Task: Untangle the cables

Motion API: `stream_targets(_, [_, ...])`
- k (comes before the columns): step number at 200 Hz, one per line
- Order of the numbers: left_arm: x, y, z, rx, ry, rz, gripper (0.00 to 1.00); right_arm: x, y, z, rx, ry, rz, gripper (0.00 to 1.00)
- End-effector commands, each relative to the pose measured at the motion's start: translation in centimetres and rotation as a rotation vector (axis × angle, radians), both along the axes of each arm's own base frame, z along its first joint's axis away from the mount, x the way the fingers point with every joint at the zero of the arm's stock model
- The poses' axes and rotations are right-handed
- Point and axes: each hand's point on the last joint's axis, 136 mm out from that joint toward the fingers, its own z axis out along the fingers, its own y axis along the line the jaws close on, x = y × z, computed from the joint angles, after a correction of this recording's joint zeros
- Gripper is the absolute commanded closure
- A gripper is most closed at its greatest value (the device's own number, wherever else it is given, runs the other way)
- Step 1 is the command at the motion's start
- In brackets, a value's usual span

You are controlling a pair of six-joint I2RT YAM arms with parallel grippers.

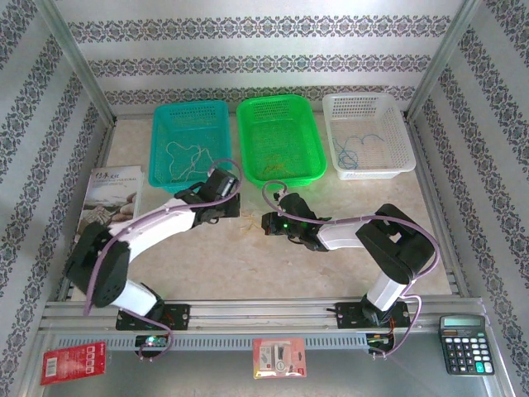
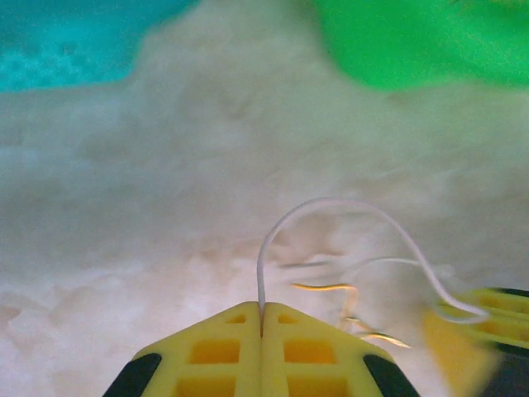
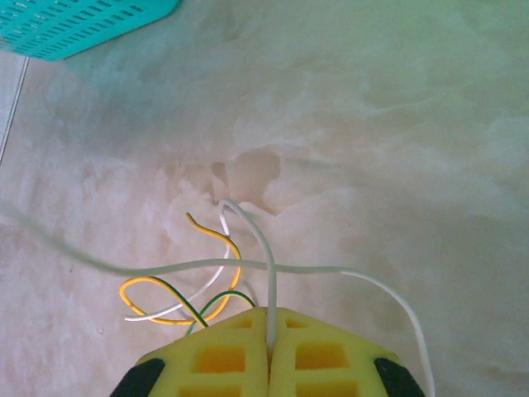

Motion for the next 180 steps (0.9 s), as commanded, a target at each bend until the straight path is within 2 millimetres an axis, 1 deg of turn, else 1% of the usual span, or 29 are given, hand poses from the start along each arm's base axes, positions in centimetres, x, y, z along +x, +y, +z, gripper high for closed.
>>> stream_targets(1, [-0.7,-2.4,4.6,-0.156,-0.044,-0.064,1.00,0.1,-0.3,0.4,0.013,-0.018,-0.017,1.00])
stream_targets(29, [-0.8,-4.2,9.3,-0.362,-0.113,-0.085,1.00,0.1,-0.6,0.1,0.009,-0.015,-0.025,1.00])
stream_targets(46, [-1.0,-5.1,11.9,-0.458,-0.154,-0.100,1.00,0.1,-0.9,0.1,0.010,-0.015,-0.030,1.00])
stream_targets(64, [-1.2,-5.5,13.7,-0.507,-0.172,-0.115,1.00,0.0,-1.2,0.4,0.018,-0.018,-0.029,0.88])
stream_targets(91, [-1.5,-6.0,15.0,-0.535,-0.166,-0.146,1.00,0.0,-1.5,1.6,0.043,-0.033,-0.029,0.70])
stream_targets(115, [-1.7,-6.3,15.3,-0.551,-0.156,-0.159,1.00,-0.1,-2.1,2.9,0.060,-0.051,-0.034,0.59])
stream_targets(132, [-1.9,-6.4,15.7,-0.562,-0.157,-0.166,1.00,-0.5,-2.6,4.0,0.073,-0.072,-0.030,0.53])
stream_targets(156, [-2.1,-6.5,16.3,-0.576,-0.162,-0.177,1.00,-1.0,-3.8,5.4,0.068,-0.110,-0.030,0.47])
stream_targets(180, [-2.3,-6.6,17.0,-0.592,-0.168,-0.185,1.00,-1.6,-5.2,6.7,0.052,-0.161,-0.025,0.44])
